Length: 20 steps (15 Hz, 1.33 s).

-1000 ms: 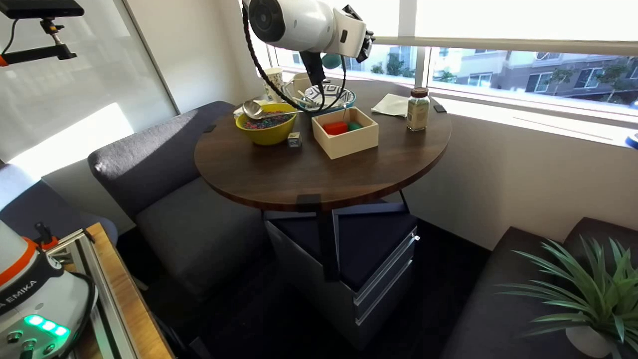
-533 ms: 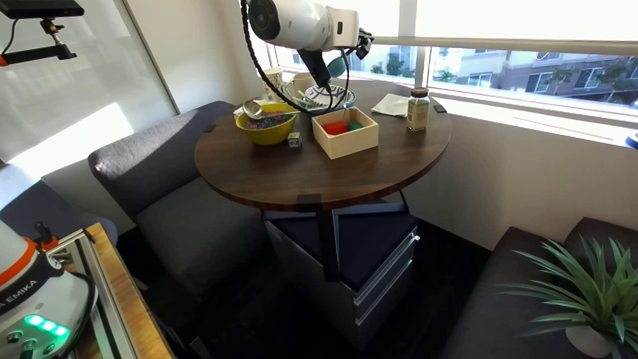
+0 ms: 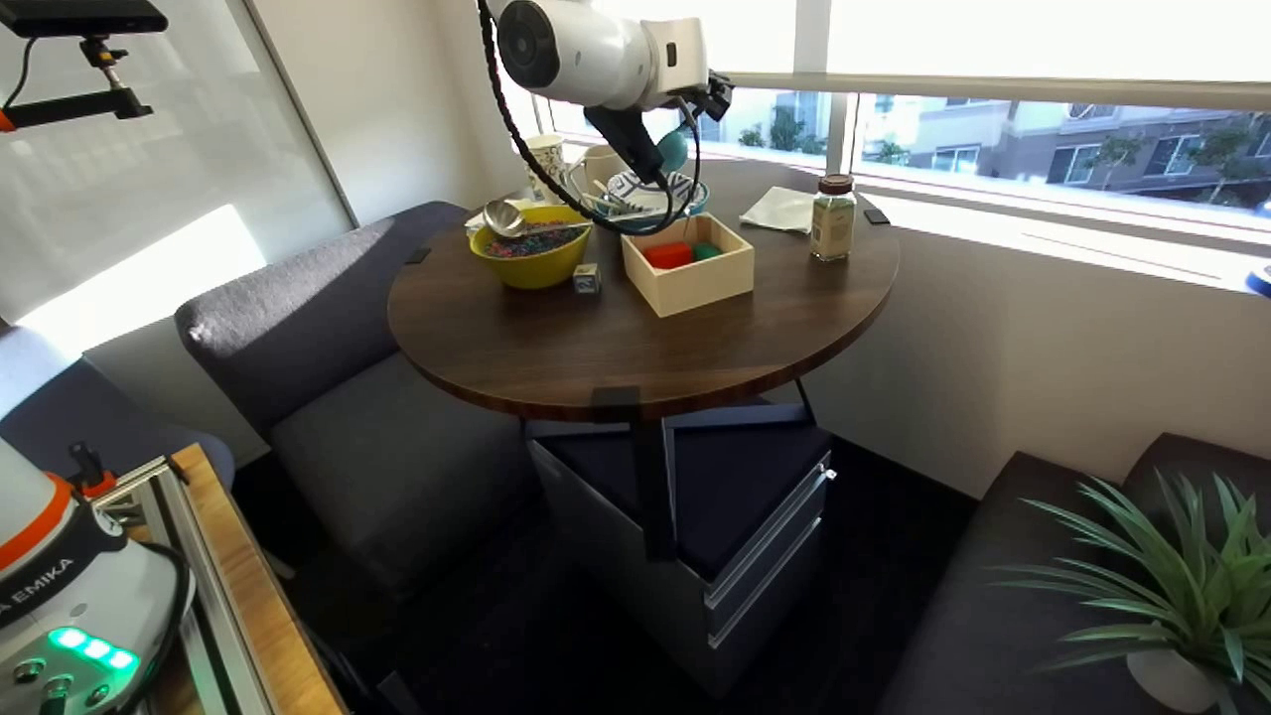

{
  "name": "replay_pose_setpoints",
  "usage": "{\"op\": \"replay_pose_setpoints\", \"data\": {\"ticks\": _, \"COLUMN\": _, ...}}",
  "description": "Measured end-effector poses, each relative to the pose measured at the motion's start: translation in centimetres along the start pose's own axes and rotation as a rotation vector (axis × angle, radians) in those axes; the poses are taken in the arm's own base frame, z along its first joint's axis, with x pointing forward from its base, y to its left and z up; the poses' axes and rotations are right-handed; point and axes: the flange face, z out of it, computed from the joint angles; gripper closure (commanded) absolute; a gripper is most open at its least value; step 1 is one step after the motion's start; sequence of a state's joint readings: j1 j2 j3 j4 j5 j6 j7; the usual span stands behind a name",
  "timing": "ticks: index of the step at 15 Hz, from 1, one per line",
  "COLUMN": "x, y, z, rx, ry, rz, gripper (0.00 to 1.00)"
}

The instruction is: Use the scooper to put some of the cereal into the white bowl

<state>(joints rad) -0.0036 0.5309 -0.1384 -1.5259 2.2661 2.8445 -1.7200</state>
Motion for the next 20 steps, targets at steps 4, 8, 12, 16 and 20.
{"op": "replay_pose_setpoints", "data": {"ticks": 4, "x": -0.4, "y": -0.6, "z": 0.2, "rx": 0.005, "ry": -0.007, "rz": -0.093, "gripper": 0.98}}
{"op": "replay_pose_setpoints", "data": {"ticks": 8, "x": -0.8, "y": -1.1, "z": 0.1, "rx": -0.009, "ry": -0.019, "rz": -0.198, "gripper": 0.98}}
{"op": "replay_pose_setpoints", "data": {"ticks": 12, "x": -1.1, "y": -1.7, "z": 0.2, "rx": -0.015, "ry": -0.026, "rz": -0.336, "gripper": 0.98}}
{"op": "replay_pose_setpoints", "data": {"ticks": 16, "x": -1.8, "y": -3.1, "z": 0.4, "rx": 0.000, "ry": -0.028, "rz": -0.504, "gripper": 0.98}}
{"op": "replay_pose_setpoints", "data": {"ticks": 20, "x": -3.1, "y": -5.1, "z": 0.7, "rx": 0.009, "ry": -0.027, "rz": -0.657, "gripper": 0.98}}
